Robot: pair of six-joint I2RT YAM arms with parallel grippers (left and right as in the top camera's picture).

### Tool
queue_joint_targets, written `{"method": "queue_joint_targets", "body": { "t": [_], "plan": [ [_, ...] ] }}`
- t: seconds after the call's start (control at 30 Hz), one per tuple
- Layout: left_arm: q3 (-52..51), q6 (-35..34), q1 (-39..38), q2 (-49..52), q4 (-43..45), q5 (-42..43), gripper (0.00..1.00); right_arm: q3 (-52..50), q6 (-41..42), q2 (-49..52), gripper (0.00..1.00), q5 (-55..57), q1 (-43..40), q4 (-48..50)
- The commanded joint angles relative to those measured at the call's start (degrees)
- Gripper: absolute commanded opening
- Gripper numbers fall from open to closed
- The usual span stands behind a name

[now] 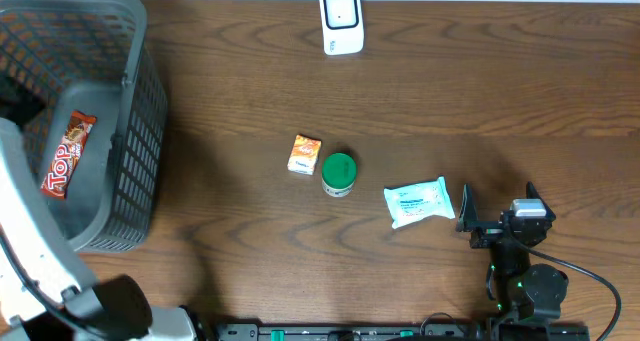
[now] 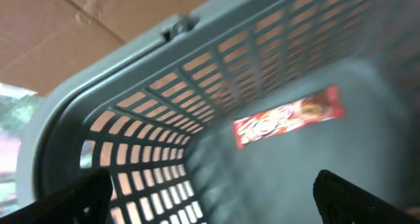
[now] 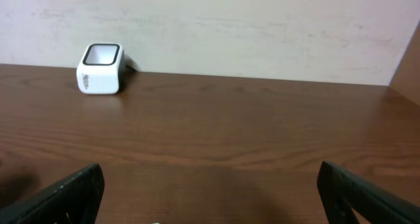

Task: Scan the item barcode
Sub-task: 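Move the left gripper back into the basket toward the TOP bar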

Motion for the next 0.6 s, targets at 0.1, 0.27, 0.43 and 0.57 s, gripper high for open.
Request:
{"method": "queue_joint_targets", "body": {
  "t": [0.1, 0.27, 0.43, 0.57],
  "plan": [
    [-3.28, 21.14, 3.56, 5.25, 1.75, 13.55, 0.98, -0.09, 0.72, -0.31, 0.99, 0.28, -0.13, -0.22],
    [-3.87, 34.01, 2.75, 8.63, 2.49, 23.28, 0.98, -0.09, 0.72, -0.31, 0.99, 0.28, -0.13, -0.22],
    [-3.87, 35.45, 2.82, 12.35, 5.05, 21.44, 0.98, -0.09, 0.72, -0.31, 0.99, 0.28, -0.13, -0.22],
    [-3.87, 35.67, 2.93, 15.85, 6.32, 20.15, 0.99, -0.09, 0.72, -0.31, 0.99, 0.28, -0.13, -0.22]
  ]
}}
